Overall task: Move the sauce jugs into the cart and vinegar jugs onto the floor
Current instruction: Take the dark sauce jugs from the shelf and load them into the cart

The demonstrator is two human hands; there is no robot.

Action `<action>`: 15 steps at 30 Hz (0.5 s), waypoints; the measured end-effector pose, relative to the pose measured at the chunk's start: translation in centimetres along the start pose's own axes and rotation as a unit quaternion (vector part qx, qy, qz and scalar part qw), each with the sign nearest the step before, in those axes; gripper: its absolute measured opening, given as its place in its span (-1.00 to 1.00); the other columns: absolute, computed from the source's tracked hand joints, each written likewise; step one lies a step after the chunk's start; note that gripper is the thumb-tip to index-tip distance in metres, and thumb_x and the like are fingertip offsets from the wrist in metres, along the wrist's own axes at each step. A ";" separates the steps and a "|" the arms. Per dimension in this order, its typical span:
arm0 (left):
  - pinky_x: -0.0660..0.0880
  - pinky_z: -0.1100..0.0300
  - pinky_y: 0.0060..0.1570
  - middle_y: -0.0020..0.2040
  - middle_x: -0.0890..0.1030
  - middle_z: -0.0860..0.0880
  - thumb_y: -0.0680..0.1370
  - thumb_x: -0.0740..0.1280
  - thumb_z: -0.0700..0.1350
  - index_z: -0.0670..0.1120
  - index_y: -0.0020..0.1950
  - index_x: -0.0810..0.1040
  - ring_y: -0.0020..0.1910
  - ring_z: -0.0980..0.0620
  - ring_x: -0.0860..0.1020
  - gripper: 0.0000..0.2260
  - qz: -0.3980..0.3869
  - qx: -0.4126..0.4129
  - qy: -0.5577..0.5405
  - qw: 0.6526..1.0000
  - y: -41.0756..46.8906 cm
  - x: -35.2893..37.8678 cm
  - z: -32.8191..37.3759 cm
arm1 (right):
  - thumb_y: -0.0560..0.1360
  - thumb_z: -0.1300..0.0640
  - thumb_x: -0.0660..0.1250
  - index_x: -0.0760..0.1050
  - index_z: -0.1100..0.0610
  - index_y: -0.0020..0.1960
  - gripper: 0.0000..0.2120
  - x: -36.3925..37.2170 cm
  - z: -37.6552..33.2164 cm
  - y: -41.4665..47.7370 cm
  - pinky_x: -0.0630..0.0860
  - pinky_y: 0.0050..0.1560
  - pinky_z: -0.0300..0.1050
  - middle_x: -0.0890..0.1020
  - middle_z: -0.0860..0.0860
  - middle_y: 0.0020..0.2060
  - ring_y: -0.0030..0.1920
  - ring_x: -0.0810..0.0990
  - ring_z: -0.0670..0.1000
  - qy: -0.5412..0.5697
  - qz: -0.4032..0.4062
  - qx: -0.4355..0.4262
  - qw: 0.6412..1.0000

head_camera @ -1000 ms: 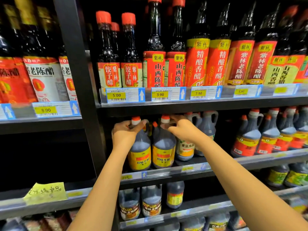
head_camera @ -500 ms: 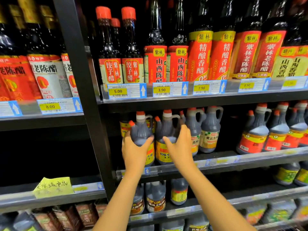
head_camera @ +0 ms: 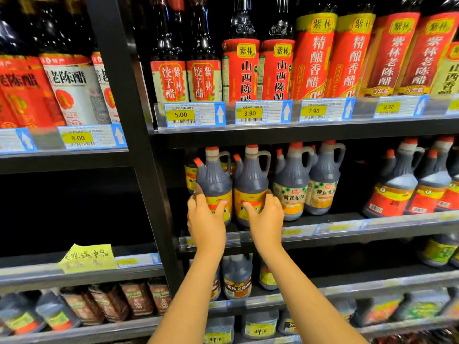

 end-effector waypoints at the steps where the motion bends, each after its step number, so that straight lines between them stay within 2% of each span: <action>1: 0.44 -0.01 0.08 0.22 0.49 -0.15 0.51 0.38 -0.02 -0.13 0.47 0.25 0.18 -0.16 0.49 -0.40 0.000 -0.015 0.002 1.000 0.3 0.2 -0.2 | 0.47 0.11 0.40 0.44 0.32 0.10 -0.66 0.3 -0.1 0.2 0.41 0.07 -0.02 0.53 0.21 0.03 0.11 0.47 0.18 -0.007 -0.007 0.012 1.000; 3: 0.44 -0.03 0.07 0.20 0.54 -0.17 0.50 0.40 -0.02 -0.18 0.39 0.32 0.18 -0.19 0.51 -0.47 0.002 -0.061 -0.009 0.998 0.8 0.4 -0.3 | 0.46 0.18 0.39 0.45 0.33 0.01 -0.75 0.8 -0.5 0.7 0.41 0.02 -0.01 0.53 0.23 0.00 0.07 0.48 0.19 -0.007 -0.012 0.031 0.999; 5: 0.47 -0.02 0.05 0.16 0.56 -0.19 0.50 0.40 -0.08 -0.21 0.33 0.36 0.14 -0.21 0.53 -0.54 0.002 -0.095 -0.031 0.995 1.1 0.6 -0.2 | 0.43 0.27 0.36 0.41 0.29 -0.16 -0.87 1.2 -0.8 1.2 0.37 -0.12 -0.06 0.52 0.23 -0.11 -0.07 0.47 0.16 0.000 -0.016 0.051 0.999; 7: 0.46 0.07 -0.04 0.12 0.57 -0.21 0.51 0.38 -0.18 -0.24 0.29 0.40 0.08 -0.20 0.55 -0.61 0.011 -0.102 -0.048 0.994 1.4 0.9 0.0 | 0.38 0.37 0.32 0.30 0.22 -0.32 -0.79 1.7 -0.9 1.8 0.30 -0.29 -0.09 0.47 0.18 -0.25 -0.23 0.43 0.12 0.003 -0.016 0.071 0.997; 8: 0.44 0.12 -0.09 0.09 0.58 -0.21 0.51 0.37 -0.21 -0.25 0.29 0.41 0.06 -0.20 0.56 -0.62 0.017 -0.100 -0.054 0.993 1.6 1.0 0.0 | 0.35 0.41 0.30 0.31 0.23 -0.34 -0.79 2.0 -1.0 2.2 0.28 -0.36 -0.10 0.47 0.18 -0.30 -0.28 0.44 0.13 0.011 -0.014 0.080 0.997; 10: 0.43 0.15 -0.14 0.09 0.56 -0.22 0.51 0.36 -0.23 -0.26 0.29 0.42 0.03 -0.20 0.57 -0.63 0.021 -0.098 -0.061 0.993 2.1 1.5 -0.2 | 0.35 0.45 0.29 0.45 0.32 -0.23 -0.92 2.5 -0.9 2.9 0.37 -0.37 -0.11 0.55 0.19 -0.27 -0.25 0.54 0.16 0.037 -0.007 0.084 0.996; 13: 0.47 0.09 -0.05 0.26 0.43 -0.22 0.52 0.35 -0.25 -0.21 0.39 0.35 0.09 -0.21 0.53 -0.55 0.026 -0.130 -0.059 0.989 3.1 2.4 -1.1 | 0.38 0.45 0.30 0.52 0.29 0.05 -0.74 3.2 -0.4 3.7 0.41 -0.15 -0.22 0.60 0.12 -0.09 -0.06 0.59 0.09 0.100 -0.014 0.075 0.992; 15: 0.49 0.07 -0.01 0.26 0.43 -0.17 0.54 0.30 -0.10 -0.09 0.39 0.35 0.08 -0.16 0.53 -0.58 0.027 -0.130 -0.079 0.988 3.6 2.9 -1.8 | 0.41 0.34 0.37 0.53 0.21 0.09 -0.73 3.6 -0.4 4.3 0.40 -0.17 -0.30 0.62 0.07 -0.06 -0.06 0.59 0.04 0.117 -0.032 0.078 0.990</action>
Point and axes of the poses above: each hand's wrist, its own y-axis towards the middle knuckle, its own x-axis out of the palm, z = x × y, the point moved 4 cm from there along y, towards the middle knuckle
